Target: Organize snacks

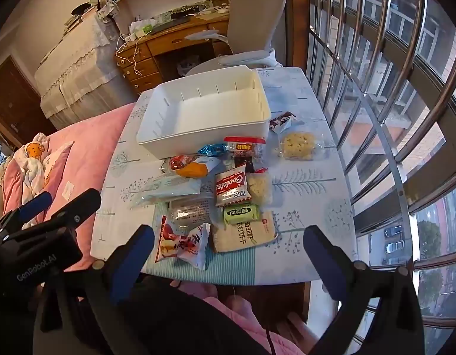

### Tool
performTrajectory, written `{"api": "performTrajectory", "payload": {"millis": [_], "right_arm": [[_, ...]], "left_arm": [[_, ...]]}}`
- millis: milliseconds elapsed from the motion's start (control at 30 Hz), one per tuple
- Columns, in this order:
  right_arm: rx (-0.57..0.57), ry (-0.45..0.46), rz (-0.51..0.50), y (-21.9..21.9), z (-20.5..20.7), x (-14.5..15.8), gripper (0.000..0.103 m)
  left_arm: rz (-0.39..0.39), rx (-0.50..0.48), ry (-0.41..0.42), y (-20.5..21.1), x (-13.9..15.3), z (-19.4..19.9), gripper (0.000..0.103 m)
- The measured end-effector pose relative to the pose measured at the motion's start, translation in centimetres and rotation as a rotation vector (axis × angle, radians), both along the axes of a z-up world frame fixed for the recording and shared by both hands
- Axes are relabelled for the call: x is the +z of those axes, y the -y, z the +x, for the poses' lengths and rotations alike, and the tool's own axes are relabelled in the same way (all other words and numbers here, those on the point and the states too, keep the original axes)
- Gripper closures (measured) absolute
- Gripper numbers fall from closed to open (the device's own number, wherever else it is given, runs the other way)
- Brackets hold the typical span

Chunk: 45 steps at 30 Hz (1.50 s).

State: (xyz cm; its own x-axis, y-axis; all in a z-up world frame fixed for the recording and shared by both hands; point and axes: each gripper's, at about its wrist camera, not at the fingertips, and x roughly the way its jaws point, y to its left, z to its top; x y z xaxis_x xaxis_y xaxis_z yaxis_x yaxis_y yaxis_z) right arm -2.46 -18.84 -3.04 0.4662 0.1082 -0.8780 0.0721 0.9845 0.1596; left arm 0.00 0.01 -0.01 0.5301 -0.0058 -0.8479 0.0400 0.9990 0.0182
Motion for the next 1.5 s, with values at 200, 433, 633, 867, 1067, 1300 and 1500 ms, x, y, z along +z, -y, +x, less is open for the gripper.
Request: {"api": "performTrajectory", "payload": {"millis": [200, 433, 633, 867, 1067, 1300, 1500], "right_arm": [[-0.001, 0.002, -0.009, -0.1, 0.0, 0.0, 0.002], [-0.001, 0.002, -0.012, -0.1, 0.0, 0.1, 0.002], [0.000, 0.004, -0.013, -0.2, -0.1, 0.2, 0.002], [0.000, 0.007, -0.012, -0.3, -0.2, 0.4, 0.002], [0.002, 0.007, -0.013, -0.4, -0.6, 0.1, 0.002], [0.003, 0.005, -0.014, -0.6, -0.7, 0.5, 0.002], [-0.005, 0.006, 0.007, -1.0, -0.9, 0.1, 0.002]], "left_arm": [[-0.003, 0.000, 0.002, 0.1, 0.1, -0.1, 0.001], [-0.008, -0.003, 0.000, 0.1, 0.1, 0.0, 0.001], [-0.012, -0.001, -0.001, 0.0, 0.0, 0.0, 0.001], [-0.014, -0.001, -0.005, 0.8, -0.5, -0.1, 0.001], [-0.016, 0.004, -0.013, 0.7, -0.8, -0.2, 0.001], [-0.029, 0.003, -0.016, -0.2, -0.3, -0.6, 0.001], [-0.021, -0.006, -0.012, -0.8, 0.0, -1.0, 0.001]]}}
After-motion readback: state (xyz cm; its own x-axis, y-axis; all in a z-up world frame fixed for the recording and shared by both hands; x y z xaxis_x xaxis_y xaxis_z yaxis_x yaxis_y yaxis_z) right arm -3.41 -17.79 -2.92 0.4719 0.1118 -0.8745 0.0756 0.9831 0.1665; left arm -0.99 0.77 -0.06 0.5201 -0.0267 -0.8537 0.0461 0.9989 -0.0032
